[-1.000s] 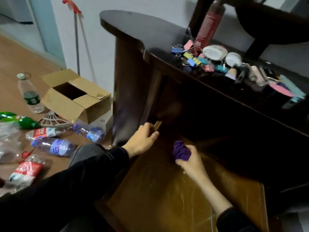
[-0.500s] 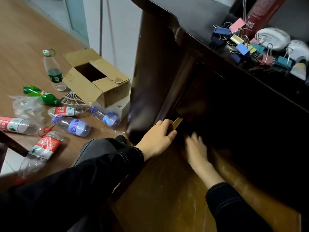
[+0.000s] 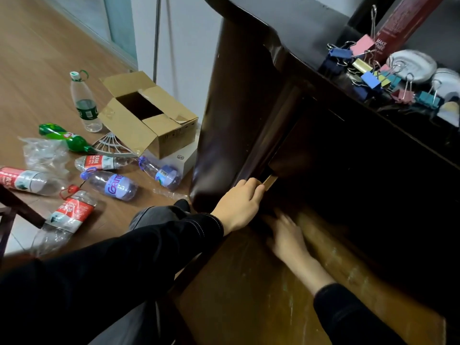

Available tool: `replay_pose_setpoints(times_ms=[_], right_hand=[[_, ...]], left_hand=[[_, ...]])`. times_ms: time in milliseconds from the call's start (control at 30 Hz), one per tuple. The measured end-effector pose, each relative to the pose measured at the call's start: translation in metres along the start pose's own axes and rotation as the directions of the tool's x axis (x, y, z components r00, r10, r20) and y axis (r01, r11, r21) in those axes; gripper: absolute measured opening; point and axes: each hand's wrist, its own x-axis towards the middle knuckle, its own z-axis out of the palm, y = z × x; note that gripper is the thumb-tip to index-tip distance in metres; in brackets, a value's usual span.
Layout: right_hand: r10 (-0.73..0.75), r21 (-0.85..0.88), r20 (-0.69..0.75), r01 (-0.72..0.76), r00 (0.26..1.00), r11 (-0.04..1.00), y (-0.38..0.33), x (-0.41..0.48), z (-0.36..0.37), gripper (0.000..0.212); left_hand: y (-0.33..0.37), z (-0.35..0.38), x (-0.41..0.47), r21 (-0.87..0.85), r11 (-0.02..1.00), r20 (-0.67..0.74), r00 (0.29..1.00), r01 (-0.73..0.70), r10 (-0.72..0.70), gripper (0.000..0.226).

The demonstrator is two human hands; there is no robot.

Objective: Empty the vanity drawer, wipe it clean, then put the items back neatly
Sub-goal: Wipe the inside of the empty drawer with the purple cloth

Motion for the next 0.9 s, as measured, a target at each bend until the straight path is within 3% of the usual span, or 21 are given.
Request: replay_pose_setpoints(times_ms=[100, 167, 367, 433, 600, 700, 800, 900], right_hand=[[0.235, 0.074, -0.111, -0.228, 0.966, 0.971, 0.0, 0.035, -0.019, 0.037], [0.31, 0.136, -0.108, -0.295, 0.945, 0.946, -0.006, 0.049, -0.029, 0.03], [0.056, 0.041, -0.032, -0.055, 0.998, 0.998, -0.014, -0.006, 0.004, 0.055], [0.091, 0.051, -0.039, -0.089, 0.995, 0.995, -0.006, -0.007, 0.004, 0.057], [0.355, 0.167, -0.074, -0.339, 0.932, 0.926, 0.002, 0.04, -0.036, 0.037], [0.258, 0.06, -0.081, -0.254, 0.963, 0.965, -0.013, 0.028, -0.028, 0.036], [0.088, -0.013, -0.029, -0.088, 0.996, 0.996, -0.024, -0.01, 0.0, 0.052], [0.114, 0.001, -0.054, -0.114, 0.992, 0.993, -0.01, -0.011, 0.0, 0.056]], left_hand=[[0.005, -0.003, -0.003, 0.025, 0.999, 0.002, 1.0, 0.023, -0.023, 0.033], [0.007, -0.004, -0.005, 0.044, 0.998, 0.0, 0.999, 0.035, -0.035, 0.034], [0.006, -0.002, -0.003, 0.069, 0.997, -0.023, 0.999, 0.041, -0.039, 0.033], [0.006, -0.001, -0.004, 0.109, 0.993, -0.045, 0.998, 0.04, -0.035, 0.032], [0.013, -0.005, -0.009, 0.191, 0.981, -0.078, 0.997, 0.042, -0.028, 0.033], [0.013, -0.004, -0.009, 0.204, 0.978, -0.087, 0.996, 0.036, -0.018, 0.033], [0.01, -0.001, -0.006, 0.214, 0.976, -0.096, 0.995, 0.028, -0.008, 0.032], [0.009, -0.001, -0.006, 0.224, 0.974, -0.103, 0.995, 0.019, 0.004, 0.032]])
